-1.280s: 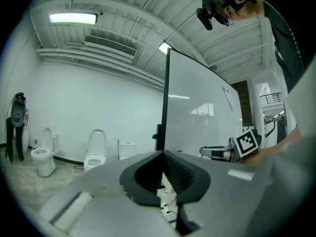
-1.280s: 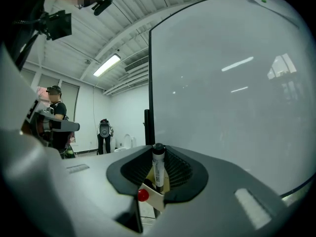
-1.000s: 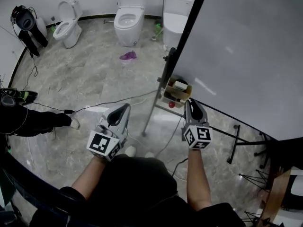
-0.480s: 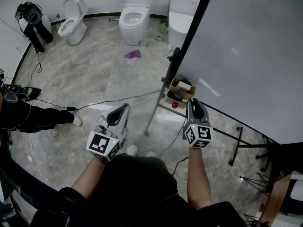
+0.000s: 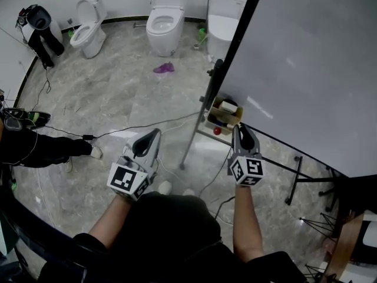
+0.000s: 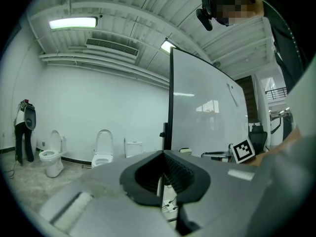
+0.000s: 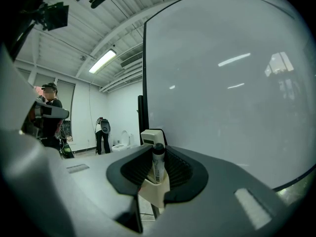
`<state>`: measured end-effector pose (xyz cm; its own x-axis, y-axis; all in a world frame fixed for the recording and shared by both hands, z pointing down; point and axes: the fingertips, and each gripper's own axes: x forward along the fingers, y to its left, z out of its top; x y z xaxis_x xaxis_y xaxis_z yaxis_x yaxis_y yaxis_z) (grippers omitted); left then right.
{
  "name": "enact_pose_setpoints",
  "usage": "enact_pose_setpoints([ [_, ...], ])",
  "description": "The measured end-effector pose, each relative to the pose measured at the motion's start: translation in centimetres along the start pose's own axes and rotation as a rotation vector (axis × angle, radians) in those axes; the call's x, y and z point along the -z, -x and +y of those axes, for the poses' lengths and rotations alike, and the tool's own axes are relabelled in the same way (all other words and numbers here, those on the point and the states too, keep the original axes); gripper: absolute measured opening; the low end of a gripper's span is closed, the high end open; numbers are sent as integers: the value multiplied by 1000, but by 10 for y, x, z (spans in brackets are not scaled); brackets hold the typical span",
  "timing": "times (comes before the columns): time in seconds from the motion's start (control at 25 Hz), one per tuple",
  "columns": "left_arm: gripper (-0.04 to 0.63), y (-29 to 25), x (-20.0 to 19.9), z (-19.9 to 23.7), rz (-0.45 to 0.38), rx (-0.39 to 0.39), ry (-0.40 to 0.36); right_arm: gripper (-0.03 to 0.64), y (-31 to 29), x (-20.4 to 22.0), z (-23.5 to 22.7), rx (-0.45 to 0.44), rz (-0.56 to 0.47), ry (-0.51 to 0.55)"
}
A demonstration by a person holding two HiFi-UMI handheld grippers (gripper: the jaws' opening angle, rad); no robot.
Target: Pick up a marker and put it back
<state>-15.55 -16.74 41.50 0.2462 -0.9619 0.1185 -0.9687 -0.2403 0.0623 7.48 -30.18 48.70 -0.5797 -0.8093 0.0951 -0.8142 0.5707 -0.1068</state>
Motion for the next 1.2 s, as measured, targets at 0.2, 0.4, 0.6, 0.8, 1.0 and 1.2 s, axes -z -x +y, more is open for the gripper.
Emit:
enact_pose_setpoints([
  [0.2, 5, -3, -4, -2, -26, 29, 1, 83, 4, 2, 0, 11, 3, -4],
  [0.4, 5, -5, -1, -4, -7, 35, -1, 84, 9, 7, 0, 26, 9, -13],
  [0.6, 5, -7, -4, -6, -16, 50, -5, 87, 12, 9, 0, 35, 20, -13],
  [0.8, 5, -7, -8, -7, -31, 73, -18, 118, 15, 10, 4, 31, 30, -14],
  [1.0, 5, -3, -1, -7, -6, 74, 1, 123, 21, 8, 7, 34, 36, -7],
  [1.2, 5, -2, -6, -12, -28, 105, -7, 124, 32, 2, 12, 45, 30, -5],
])
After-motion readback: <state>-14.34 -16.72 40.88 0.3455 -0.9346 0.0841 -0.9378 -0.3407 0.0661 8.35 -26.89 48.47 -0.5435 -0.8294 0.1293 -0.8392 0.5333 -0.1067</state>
